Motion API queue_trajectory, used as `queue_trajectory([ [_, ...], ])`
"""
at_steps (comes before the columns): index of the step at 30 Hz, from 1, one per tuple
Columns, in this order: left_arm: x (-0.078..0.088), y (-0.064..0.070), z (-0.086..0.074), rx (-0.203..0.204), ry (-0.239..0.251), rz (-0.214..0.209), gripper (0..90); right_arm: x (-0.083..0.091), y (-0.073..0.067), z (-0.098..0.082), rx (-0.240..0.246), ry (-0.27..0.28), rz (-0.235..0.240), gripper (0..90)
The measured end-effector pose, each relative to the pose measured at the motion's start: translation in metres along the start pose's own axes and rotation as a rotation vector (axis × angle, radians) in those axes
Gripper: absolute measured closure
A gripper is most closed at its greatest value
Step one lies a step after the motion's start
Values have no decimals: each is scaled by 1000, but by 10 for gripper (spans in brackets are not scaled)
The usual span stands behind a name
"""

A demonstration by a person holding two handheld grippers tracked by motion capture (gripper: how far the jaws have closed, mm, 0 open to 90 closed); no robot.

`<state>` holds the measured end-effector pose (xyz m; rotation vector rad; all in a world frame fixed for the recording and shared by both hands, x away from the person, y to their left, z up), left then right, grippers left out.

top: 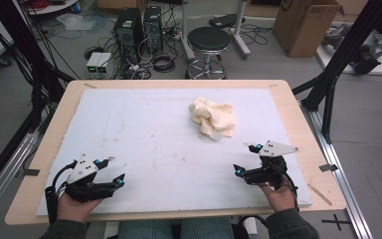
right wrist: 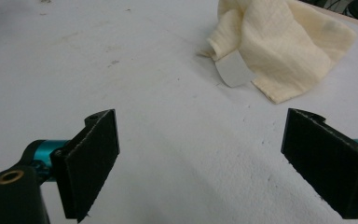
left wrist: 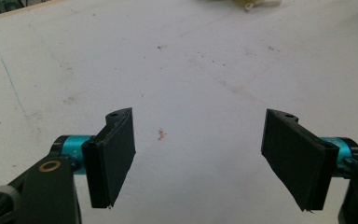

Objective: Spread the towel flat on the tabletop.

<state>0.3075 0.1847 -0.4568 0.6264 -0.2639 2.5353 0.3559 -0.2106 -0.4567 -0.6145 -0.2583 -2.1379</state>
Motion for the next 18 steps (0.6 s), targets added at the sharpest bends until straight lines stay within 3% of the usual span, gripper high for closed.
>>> queue_trajectory([
  [9, -2, 0, 1, 3, 2, -2, 261, -6, 2, 12, -4, -9, 28, 106],
  [18, -3, 0, 4, 0, 12, -5, 260, -13, 15, 23, -34, -45, 35, 106],
])
Point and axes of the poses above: each handheld gripper's, and its own axes: x roughly backward along the jaws, z roughly out of its top, y roughly to its right, the point moved 10 cm from there along -x, roughly forward along the jaws, and after that the axes turned 6 degrees about z, right-handed, at the moved point
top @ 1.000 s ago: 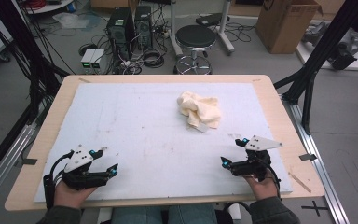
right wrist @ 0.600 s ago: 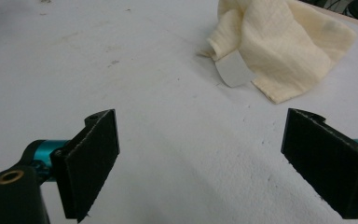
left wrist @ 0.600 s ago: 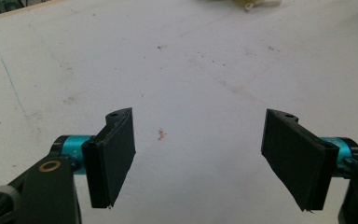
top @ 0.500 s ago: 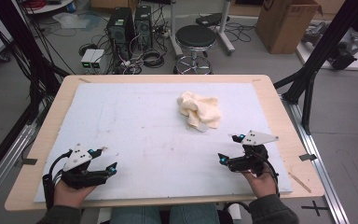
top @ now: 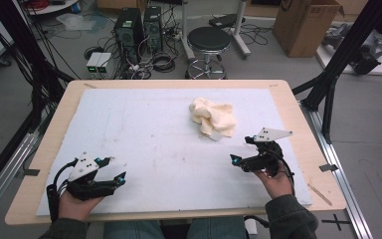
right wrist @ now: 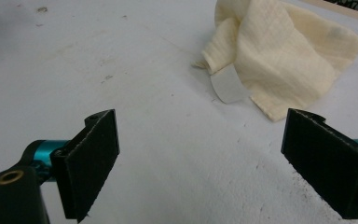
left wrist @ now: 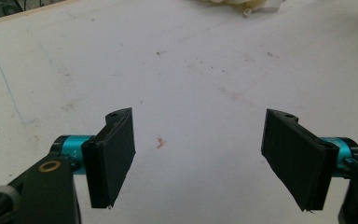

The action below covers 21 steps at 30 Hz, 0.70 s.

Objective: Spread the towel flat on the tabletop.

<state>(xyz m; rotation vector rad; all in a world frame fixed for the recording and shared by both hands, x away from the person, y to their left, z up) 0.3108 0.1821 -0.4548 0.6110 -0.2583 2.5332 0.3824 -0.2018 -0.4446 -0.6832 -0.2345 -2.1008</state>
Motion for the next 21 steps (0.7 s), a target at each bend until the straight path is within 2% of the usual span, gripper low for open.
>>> queue_trajectory([
  [5, 0, 1, 1, 1, 4, -6, 261, 0, 5, 11, 6, 2, -12, 105],
  [9, -3, 2, 4, 4, 11, -7, 260, -3, 10, 24, -12, 16, 2, 106],
  [16, -3, -1, 4, 2, 11, -3, 260, -12, 18, 38, 7, -3, -12, 106],
  [19, -3, -2, 4, 2, 15, 3, 260, -19, 25, 46, -21, -25, -15, 108],
  [21, -3, -2, 4, 5, 17, 3, 259, -22, 28, 50, -16, -21, -22, 109],
])
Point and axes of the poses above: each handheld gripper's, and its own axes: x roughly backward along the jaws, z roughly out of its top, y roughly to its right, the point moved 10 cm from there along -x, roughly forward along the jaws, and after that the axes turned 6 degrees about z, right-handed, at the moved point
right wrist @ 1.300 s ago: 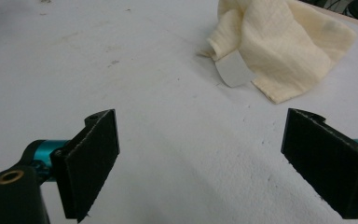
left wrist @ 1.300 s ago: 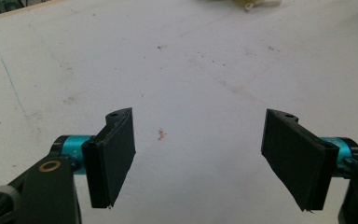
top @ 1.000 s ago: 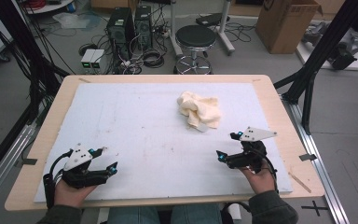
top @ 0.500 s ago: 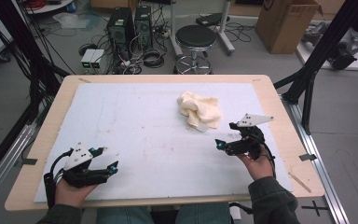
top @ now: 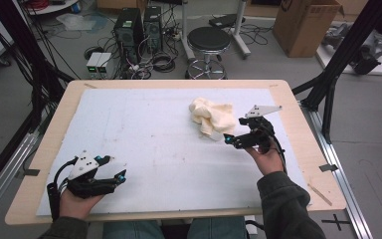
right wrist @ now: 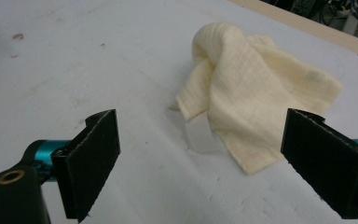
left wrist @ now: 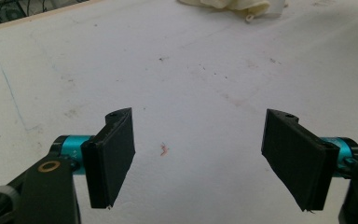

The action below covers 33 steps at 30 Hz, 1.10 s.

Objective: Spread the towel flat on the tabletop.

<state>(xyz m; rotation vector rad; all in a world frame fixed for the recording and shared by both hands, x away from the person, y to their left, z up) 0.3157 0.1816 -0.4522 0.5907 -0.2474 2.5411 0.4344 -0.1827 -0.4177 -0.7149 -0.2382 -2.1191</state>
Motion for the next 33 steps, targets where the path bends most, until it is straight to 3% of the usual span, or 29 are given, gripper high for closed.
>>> queue_trajectory([
  [22, 2, -4, 0, 3, 6, 7, 259, -34, 16, 55, 49, -60, -2, 171],
  [33, 2, -5, 0, 2, 10, 7, 259, -68, 32, 49, 3, -96, 3, 234],
])
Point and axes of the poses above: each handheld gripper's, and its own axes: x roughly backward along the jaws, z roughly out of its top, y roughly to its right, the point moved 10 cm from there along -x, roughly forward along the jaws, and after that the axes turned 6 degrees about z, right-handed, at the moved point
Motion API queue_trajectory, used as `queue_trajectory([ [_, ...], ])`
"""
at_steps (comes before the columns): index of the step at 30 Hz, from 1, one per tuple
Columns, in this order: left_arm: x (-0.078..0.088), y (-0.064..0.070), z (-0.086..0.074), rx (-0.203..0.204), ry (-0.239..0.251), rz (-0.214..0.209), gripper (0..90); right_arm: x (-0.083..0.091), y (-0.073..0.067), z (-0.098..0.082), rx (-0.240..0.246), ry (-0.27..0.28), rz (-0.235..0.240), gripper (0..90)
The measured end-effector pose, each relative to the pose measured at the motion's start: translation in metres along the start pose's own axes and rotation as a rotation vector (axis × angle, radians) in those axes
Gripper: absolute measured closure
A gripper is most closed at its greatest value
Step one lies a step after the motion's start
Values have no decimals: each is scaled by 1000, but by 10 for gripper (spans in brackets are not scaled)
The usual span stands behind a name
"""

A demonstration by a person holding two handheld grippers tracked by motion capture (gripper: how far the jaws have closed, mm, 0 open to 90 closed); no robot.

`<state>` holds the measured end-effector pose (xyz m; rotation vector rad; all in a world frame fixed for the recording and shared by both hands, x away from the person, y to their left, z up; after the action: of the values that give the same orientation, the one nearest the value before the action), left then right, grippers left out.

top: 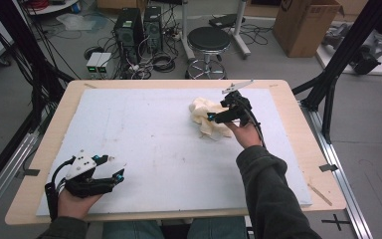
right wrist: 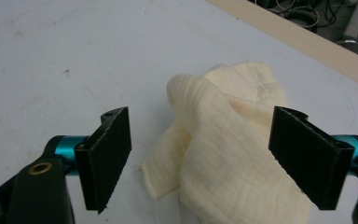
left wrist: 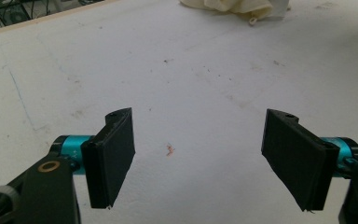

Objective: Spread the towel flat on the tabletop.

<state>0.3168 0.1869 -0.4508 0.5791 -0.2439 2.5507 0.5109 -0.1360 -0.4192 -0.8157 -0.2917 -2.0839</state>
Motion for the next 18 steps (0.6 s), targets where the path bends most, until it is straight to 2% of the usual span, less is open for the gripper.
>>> queue_trajectory([
  [1, 0, 0, 0, 2, 0, 1, 259, -7, 2, -2, 2, -14, -7, 244],
  [3, 0, 0, 0, 3, -1, 0, 259, -10, 3, -3, -2, -17, -7, 245],
  [4, 0, -1, 0, 4, -2, 1, 259, -17, 2, -4, -19, -22, 6, 255],
  [7, 0, -1, -1, 0, -5, -1, 259, -23, 4, -5, -17, -26, 4, 274],
  [9, 0, -1, -1, 1, -3, -2, 259, -29, 5, -8, -26, -43, -11, 286],
  [13, -1, 0, -1, 0, -5, -3, 259, -38, 8, -14, -8, -85, -34, 345],
  [16, -2, 0, -1, -7, -7, -3, 259, -42, 12, -18, -36, -99, -51, 366],
  [18, -2, 0, -1, -3, -6, -5, 259, -46, 16, -21, -59, -103, -43, 405],
])
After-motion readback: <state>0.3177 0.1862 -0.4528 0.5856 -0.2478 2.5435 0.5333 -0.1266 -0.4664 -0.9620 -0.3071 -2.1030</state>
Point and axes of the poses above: each handheld gripper's, and its own axes: x roughly backward along the jaws, z roughly out of its top, y roughly to its right, the point moved 10 cm from there along -x, roughly forward along the jaws, and after that the axes turned 6 degrees about z, right-handed, at the moved point
